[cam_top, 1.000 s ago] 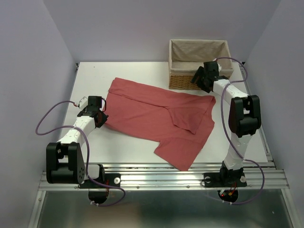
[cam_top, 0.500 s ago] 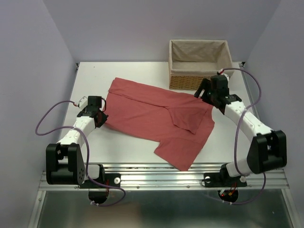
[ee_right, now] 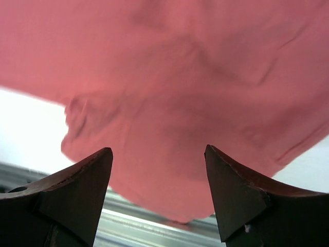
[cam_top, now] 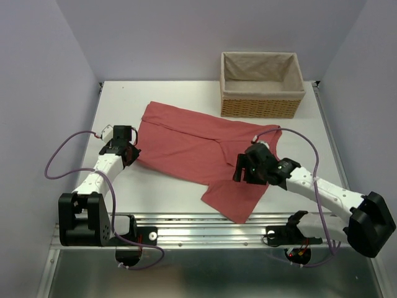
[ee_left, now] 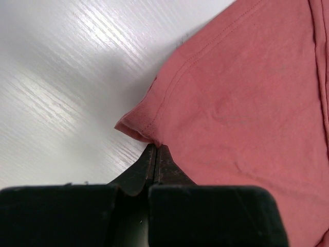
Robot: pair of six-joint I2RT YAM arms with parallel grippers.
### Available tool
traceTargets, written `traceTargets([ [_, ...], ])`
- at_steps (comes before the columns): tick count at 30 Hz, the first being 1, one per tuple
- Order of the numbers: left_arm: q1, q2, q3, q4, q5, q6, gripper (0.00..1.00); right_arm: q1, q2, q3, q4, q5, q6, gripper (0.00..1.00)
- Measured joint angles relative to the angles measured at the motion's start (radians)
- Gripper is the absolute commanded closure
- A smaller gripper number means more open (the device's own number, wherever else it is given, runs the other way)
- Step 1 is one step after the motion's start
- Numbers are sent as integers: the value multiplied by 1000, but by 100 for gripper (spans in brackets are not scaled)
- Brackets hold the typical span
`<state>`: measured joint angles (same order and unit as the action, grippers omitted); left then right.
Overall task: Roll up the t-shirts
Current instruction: Move the bin to the center of the board, then fold the T-shirt at the center of the board.
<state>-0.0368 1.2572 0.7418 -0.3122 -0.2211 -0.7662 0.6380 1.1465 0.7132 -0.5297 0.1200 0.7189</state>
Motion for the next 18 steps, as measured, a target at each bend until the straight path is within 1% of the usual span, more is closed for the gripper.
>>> traceTargets([
  [6,0,-6,0,0,-1,0,100,282,23,16,-64,53,56,27],
  [10,0,-6,0,-1,-1,1,100,408,89,35,-122,106,65,28],
  [13,0,-6,0,-1,-1,1,100,488,151,43,-156,128,69,32],
  [17,0,-6,0,-1,-1,2,100,542,222,44,-170,136,82,38],
  [18,0,-6,0,-1,-1,2,100,546,230,44,-170,135,86,42],
])
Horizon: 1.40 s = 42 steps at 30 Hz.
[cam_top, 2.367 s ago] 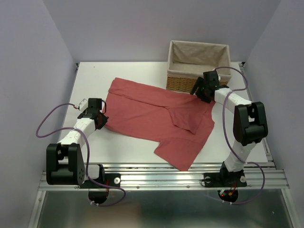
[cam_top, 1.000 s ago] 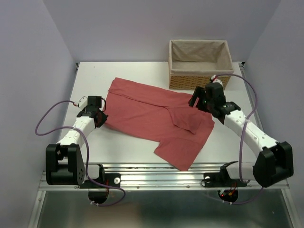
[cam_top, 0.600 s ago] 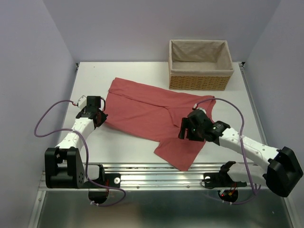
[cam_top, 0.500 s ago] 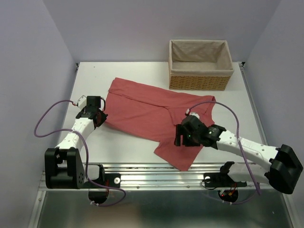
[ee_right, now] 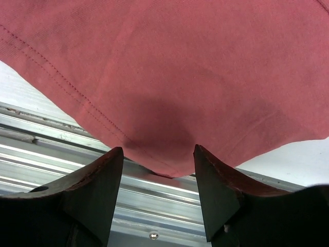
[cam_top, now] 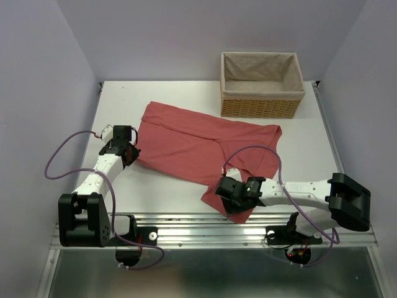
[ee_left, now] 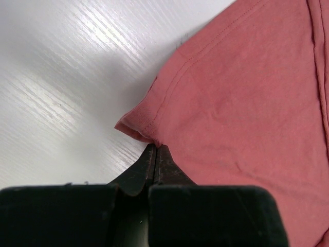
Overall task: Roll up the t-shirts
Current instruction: Fold the T-shirt at the center of the board.
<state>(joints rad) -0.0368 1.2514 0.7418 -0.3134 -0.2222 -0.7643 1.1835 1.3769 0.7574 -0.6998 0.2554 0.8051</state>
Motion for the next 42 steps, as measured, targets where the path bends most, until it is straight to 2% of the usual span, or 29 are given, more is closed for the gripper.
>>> traceTargets([
  [3,0,0,0,0,0,1,100,2,4,-1,4,5,19,48],
  [6,0,0,0,0,-2,1,100,2,3,-10,22,17,43,61],
  [11,0,0,0,0,-3,1,100,2,7,-40,42,26,68,74],
  [14,0,0,0,0,-3,1,100,2,9,-45,55,30,79,88],
  [15,0,0,0,0,-3,2,100,2,9,-46,57,31,80,96],
  [20,0,0,0,0,-4,2,100,2,-6,-55,64,37,85,99],
  [26,0,0,0,0,-4,2,100,2,-66,-56,47,71,85,99],
  [27,0,0,0,-1,-4,1,100,2,-82,-55,43,78,85,94],
  [28,0,0,0,-1,-4,2,100,2,-100,-54,39,82,82,63],
  [29,0,0,0,-1,-4,2,100,2,-111,-51,35,84,76,50],
  [31,0,2,0,-1,-4,2,100,2,-114,-32,18,89,59,39],
  [36,0,11,1,-1,-3,4,100,-20,-106,21,-31,137,41,37],
  [39,0,11,2,-2,-3,8,100,-145,-150,30,-28,134,14,38],
  [42,0,11,2,-2,-3,9,100,-364,-217,49,-20,133,-25,43],
])
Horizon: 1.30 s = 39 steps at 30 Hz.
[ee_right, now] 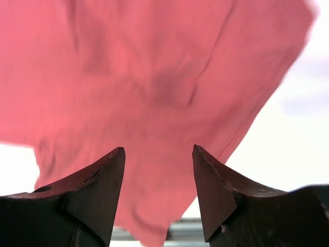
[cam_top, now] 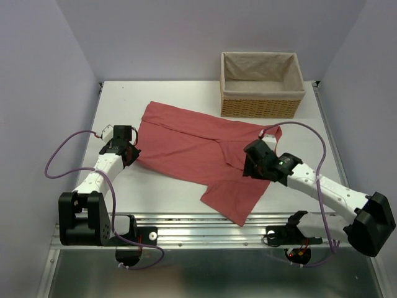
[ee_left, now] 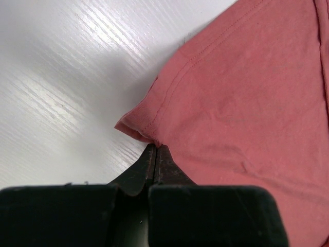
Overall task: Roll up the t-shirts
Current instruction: Fold the T-shirt at the center of the board.
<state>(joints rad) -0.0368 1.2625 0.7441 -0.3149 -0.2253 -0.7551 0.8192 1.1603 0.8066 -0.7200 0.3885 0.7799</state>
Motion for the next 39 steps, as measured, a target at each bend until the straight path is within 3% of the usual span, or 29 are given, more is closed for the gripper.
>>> traceTargets([
  [6,0,0,0,0,0,4,100,-320,39,24,105,-84,-34,54],
  [11,0,0,0,0,0,13,100,-451,80,-40,208,-189,-27,56],
  [29,0,0,0,2,7,15,100,-468,189,-158,380,-341,-2,62],
  [39,0,0,0,2,7,15,100,-468,195,-169,400,-343,3,90],
])
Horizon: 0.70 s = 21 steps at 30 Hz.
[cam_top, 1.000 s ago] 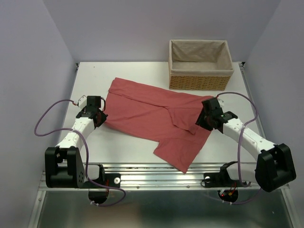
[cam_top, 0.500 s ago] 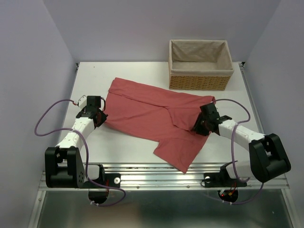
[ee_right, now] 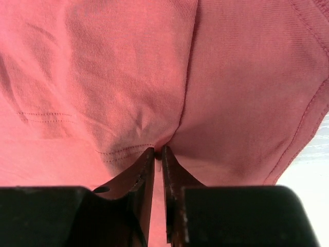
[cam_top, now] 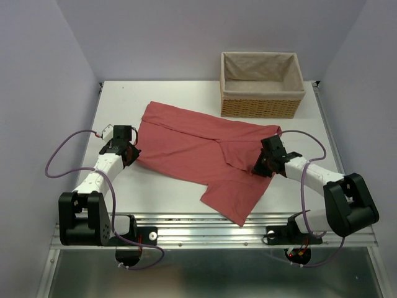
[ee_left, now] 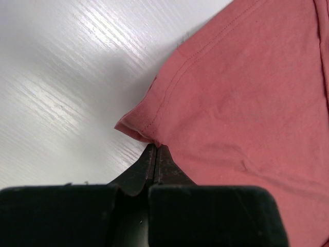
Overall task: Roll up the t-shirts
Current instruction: Fold the T-shirt at the center of the board.
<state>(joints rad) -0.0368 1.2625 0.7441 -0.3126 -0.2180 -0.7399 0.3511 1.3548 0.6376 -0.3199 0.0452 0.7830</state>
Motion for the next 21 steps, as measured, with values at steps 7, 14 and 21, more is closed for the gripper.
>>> traceTargets([
  [7,0,0,0,0,0,0,100,0,-43,-15,-8,6,0,99],
  [14,0,0,0,0,0,0,100,0,-169,-16,-48,25,-10,99],
  [21,0,8,0,2,0,1,100,0,-195,-61,-81,30,-18,77],
])
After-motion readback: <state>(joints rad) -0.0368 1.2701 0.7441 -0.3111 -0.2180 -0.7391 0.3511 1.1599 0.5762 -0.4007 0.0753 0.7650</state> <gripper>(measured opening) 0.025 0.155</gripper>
